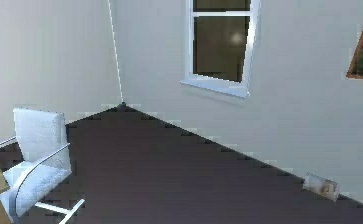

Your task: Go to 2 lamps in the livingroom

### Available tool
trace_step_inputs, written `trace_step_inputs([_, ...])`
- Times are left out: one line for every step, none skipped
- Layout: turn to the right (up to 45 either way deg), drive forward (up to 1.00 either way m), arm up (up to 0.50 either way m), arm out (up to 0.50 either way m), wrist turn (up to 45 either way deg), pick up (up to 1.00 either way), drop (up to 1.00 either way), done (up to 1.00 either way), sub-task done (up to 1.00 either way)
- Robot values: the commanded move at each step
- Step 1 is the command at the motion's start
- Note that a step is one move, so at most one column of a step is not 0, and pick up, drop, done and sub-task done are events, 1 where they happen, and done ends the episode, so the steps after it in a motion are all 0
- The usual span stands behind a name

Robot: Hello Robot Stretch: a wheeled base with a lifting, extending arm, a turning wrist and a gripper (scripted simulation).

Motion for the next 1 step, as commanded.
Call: trace_step_inputs([0.0, 1.00, 0.00, 0.00, 0.0, 0.00, 0.00, 0.00, 0.00])
